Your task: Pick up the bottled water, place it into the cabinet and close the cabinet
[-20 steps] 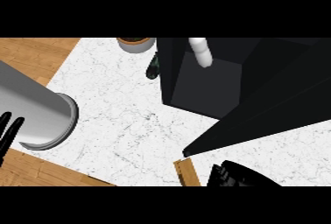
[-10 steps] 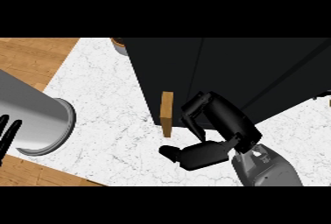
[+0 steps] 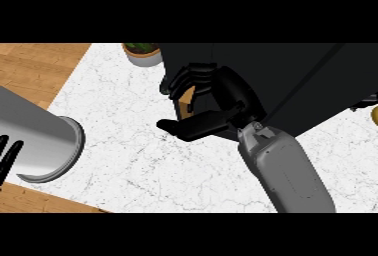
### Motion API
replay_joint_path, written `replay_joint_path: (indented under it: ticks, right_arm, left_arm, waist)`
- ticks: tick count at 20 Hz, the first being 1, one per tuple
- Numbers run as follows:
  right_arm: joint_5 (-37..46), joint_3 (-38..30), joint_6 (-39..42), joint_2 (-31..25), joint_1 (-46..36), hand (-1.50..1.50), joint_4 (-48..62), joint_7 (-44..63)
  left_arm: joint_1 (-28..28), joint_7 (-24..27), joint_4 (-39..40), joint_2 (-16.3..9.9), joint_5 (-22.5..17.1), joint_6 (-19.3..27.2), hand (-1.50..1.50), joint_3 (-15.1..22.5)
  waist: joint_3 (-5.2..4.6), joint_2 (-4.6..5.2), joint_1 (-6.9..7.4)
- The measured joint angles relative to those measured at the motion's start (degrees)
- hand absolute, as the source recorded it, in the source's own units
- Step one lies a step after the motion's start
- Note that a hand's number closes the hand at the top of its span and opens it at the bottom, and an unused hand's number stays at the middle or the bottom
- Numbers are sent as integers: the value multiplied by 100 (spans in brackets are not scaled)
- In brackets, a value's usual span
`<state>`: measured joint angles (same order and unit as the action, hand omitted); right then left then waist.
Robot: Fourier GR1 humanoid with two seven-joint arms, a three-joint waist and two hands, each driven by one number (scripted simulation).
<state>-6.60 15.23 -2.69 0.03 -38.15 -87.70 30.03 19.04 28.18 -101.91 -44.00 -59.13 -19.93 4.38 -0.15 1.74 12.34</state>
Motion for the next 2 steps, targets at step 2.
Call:
replay_joint_path:
  ticks: [2]
  right_arm:
    - [-132,46,-160,0,-110,-150,140,38]
  left_arm:
    - [8,5,14,-5,-13,-25,-150,-24]
  waist:
    - [9,-27,-41]
